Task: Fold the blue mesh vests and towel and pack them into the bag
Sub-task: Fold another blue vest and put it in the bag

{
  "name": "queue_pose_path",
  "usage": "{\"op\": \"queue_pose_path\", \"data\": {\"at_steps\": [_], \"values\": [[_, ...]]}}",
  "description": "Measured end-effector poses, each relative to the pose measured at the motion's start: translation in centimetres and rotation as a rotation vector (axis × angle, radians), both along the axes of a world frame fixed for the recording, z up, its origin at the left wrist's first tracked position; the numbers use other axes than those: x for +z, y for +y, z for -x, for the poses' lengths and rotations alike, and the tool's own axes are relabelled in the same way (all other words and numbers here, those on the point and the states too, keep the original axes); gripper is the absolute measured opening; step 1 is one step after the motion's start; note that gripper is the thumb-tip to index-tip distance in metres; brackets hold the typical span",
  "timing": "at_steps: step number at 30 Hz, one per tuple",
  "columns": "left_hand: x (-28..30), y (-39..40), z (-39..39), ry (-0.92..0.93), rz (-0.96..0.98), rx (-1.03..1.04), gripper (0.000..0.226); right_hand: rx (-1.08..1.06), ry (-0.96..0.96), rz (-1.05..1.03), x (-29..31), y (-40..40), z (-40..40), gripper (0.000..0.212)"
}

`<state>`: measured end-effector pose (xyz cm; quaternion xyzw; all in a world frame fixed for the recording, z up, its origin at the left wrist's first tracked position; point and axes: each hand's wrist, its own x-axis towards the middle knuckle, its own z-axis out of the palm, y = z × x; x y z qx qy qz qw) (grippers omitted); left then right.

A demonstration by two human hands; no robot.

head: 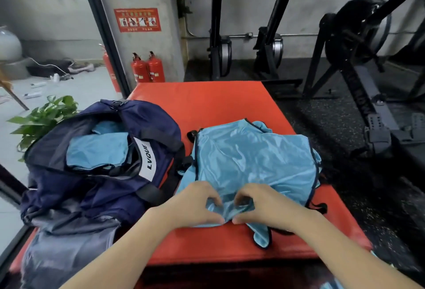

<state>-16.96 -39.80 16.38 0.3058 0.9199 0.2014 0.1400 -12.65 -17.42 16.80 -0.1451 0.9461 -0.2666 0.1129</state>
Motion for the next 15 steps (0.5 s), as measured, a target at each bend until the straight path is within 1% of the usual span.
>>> {"op": "queue_pose_path", "data": {"at_steps": [2,4,5,7,9,11,15], "values": [[-0.3,-0.4,0.2,-0.051,-0.014,0.007,0.043,0.011,0.013,-0.013,-1.0,0.7,0.2,0.024],[-0.3,-0.5,0.3,-0.061,0.002,-0.013,0.036,-0.072,0.002,0.082,-1.5,1.1,0.5,0.012],[-0.3,-0.5,0.4,-0.046,0.004,-0.020,0.030,-0.112,-0.005,0.134,-1.5,1.2,0.8,0.009],[-0.1,-0.4,0.8,-0.025,-0.030,0.008,0.023,-0.168,-0.014,0.221,-1.2,1.5,1.3,0.010],[0.7,-0.2,1.2,-0.056,-0.122,0.125,0.026,-0.216,-0.012,0.301,-0.7,1.6,1.7,0.016],[1.5,0.0,1.9,-0.101,-0.246,0.272,0.021,-0.268,0.022,0.347,-0.1,1.8,2.1,0.018],[3.0,0.8,2.9,-0.138,-0.498,0.427,0.010,-0.382,0.139,0.468,0.6,2.6,2.9,0.009]]}}
